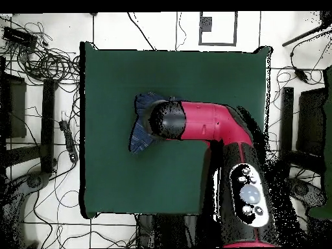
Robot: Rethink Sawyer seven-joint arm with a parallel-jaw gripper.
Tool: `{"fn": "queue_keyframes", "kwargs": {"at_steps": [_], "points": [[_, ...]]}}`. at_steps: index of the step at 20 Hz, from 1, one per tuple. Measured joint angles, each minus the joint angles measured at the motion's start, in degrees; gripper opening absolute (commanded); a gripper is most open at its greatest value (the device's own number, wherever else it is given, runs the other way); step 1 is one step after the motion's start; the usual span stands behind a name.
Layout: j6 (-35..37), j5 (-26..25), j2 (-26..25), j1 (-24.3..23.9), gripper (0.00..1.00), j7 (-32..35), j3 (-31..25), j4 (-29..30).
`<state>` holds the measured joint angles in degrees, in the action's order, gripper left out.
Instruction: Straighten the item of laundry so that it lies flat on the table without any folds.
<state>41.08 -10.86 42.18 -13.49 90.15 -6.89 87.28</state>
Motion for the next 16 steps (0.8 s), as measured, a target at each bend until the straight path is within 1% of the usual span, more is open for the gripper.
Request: {"fn": "queue_keyframes", "kwargs": {"at_steps": [3, 4, 5, 6, 9, 11, 14, 16], "points": [[-2.64, -1.78, -0.31, -3.88, 0.00, 0.00, -2.24, 0.67], [-3.05, -2.07, -0.38, -4.42, 0.00, 0.00, -2.51, 0.77], [-4.11, -2.96, -0.58, -5.78, 0.00, 0.00, -3.20, 1.01], [-5.98, -5.05, -1.10, -8.19, 0.00, 0.00, -4.25, 1.40], [-7.41, -7.60, -1.90, -10.26, 0.00, 0.00, -4.95, 1.64], [-7.94, -10.98, -2.84, -12.16, 0.00, 0.00, -5.50, 1.81], [-7.94, -12.92, -3.38, -13.12, 0.00, 0.00, -6.01, 1.94], [-7.95, -15.25, -3.65, -14.25, 0.00, 0.00, -7.35, 2.18]]}}
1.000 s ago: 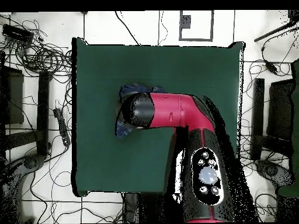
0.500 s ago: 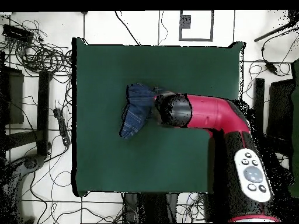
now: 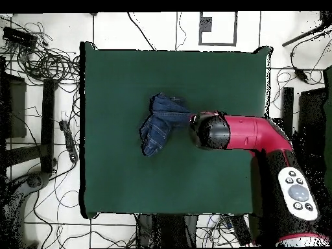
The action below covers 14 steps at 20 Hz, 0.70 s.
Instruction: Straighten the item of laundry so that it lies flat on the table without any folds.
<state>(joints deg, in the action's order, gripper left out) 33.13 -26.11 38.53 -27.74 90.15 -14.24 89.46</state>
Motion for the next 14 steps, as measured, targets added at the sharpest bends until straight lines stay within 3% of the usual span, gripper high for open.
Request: {"fn": "queue_keyframes", "kwargs": {"at_steps": [6, 14], "points": [[0.00, -3.44, -0.09, -0.52, 0.00, 0.00, -2.19, 0.00], [1.59, -4.44, 0.07, -1.91, 0.00, -0.71, -6.32, 0.01]]}}
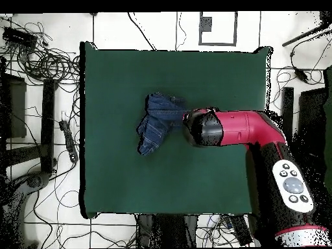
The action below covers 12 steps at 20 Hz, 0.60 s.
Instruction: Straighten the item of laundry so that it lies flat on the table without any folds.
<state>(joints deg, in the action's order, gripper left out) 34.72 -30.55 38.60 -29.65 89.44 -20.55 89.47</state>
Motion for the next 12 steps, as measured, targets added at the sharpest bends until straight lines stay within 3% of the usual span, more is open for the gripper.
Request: {"fn": "queue_keyframes", "kwargs": {"at_steps": [12], "points": [[8.06, -1.29, 0.50, -5.76, 0.00, -7.40, -4.44, -0.97]]}}
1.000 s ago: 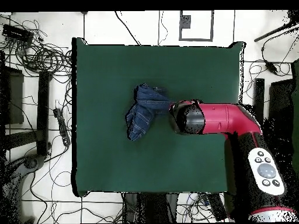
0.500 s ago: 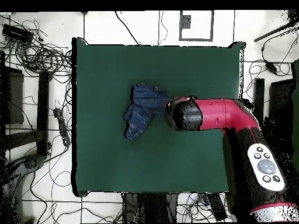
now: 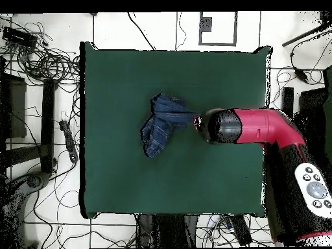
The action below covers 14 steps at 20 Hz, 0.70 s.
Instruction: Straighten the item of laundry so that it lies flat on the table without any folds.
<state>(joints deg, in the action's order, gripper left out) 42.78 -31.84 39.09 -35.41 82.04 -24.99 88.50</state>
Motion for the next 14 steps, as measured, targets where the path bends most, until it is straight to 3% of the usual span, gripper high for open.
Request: {"fn": "queue_keyframes", "kwargs": {"at_steps": [14], "points": [[3.93, -4.76, -0.38, -4.41, 0.00, -8.80, -0.92, -5.54]]}}
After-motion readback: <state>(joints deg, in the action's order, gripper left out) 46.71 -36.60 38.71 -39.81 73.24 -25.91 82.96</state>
